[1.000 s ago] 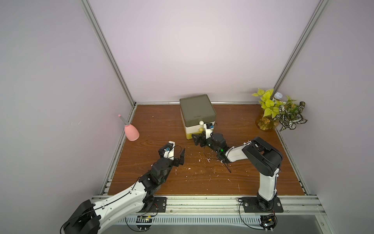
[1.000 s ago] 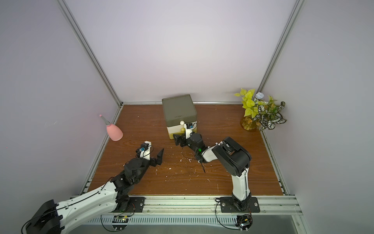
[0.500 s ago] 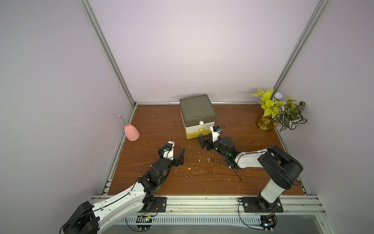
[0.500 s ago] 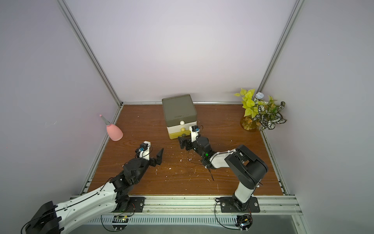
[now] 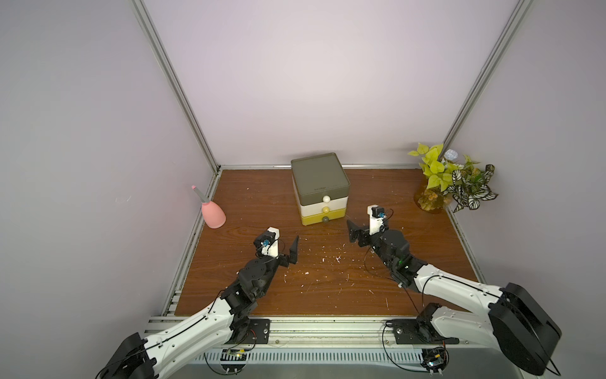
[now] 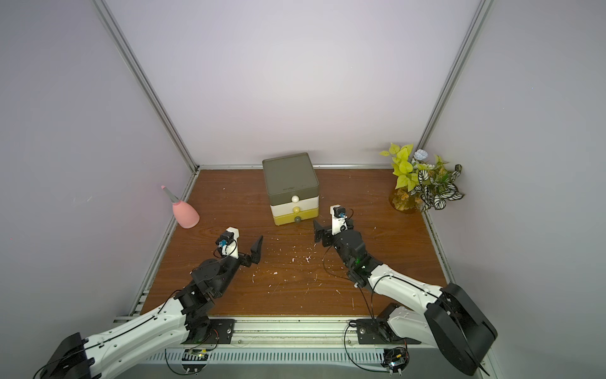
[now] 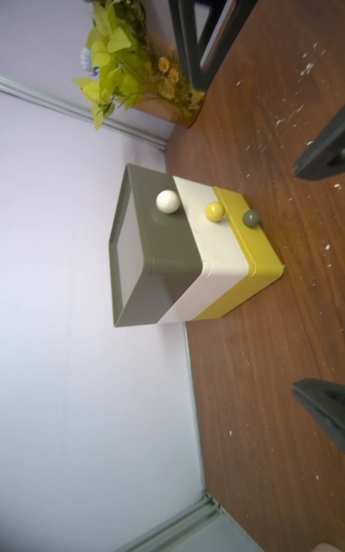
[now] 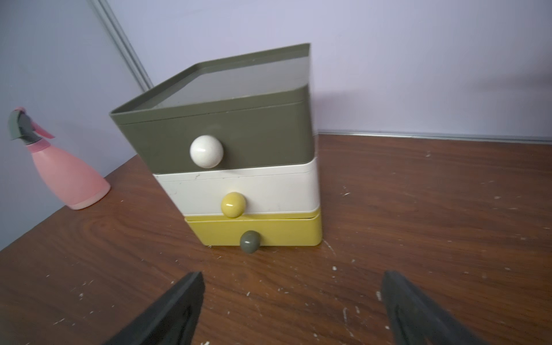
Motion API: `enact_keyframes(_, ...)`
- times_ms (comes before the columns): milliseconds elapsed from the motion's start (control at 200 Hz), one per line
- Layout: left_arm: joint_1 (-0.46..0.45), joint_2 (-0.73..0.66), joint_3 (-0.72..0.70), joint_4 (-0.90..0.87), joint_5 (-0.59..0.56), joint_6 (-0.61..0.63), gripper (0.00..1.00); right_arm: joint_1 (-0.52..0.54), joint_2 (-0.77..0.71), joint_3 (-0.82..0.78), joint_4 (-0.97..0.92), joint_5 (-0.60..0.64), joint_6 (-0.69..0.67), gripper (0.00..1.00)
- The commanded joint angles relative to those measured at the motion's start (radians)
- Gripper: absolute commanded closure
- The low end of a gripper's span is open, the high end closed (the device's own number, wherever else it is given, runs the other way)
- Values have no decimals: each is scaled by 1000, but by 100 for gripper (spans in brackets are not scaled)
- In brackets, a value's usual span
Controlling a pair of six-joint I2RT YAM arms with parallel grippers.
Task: Place the wired earphones into the drawer by color
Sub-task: Reset both arms
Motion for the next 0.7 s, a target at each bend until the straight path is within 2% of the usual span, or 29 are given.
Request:
enact_keyframes(0, 23, 23, 1, 125, -147, 104, 1, -29, -99, -38, -58, 152, -100, 1)
enact_keyframes(115, 80, 69, 24, 152, -176, 151, 1, -75, -178, -76, -86, 200, -144, 1)
enact_keyframes(260, 261, 104, 29, 155, -72, 98, 1, -144, -237, -115, -110, 286, -141, 1)
enact_keyframes(430, 468, 124, 13, 168, 32, 41, 1, -211, -291, -176, -79, 293, -139, 1)
enact_keyframes(510, 502, 133, 5, 178, 36, 47, 1, -232, -306, -188, -77, 273, -136, 1)
enact_keyframes(696, 507, 172, 5, 215, 27, 119, 1, -259, -291, -187, -77, 234, -144, 1)
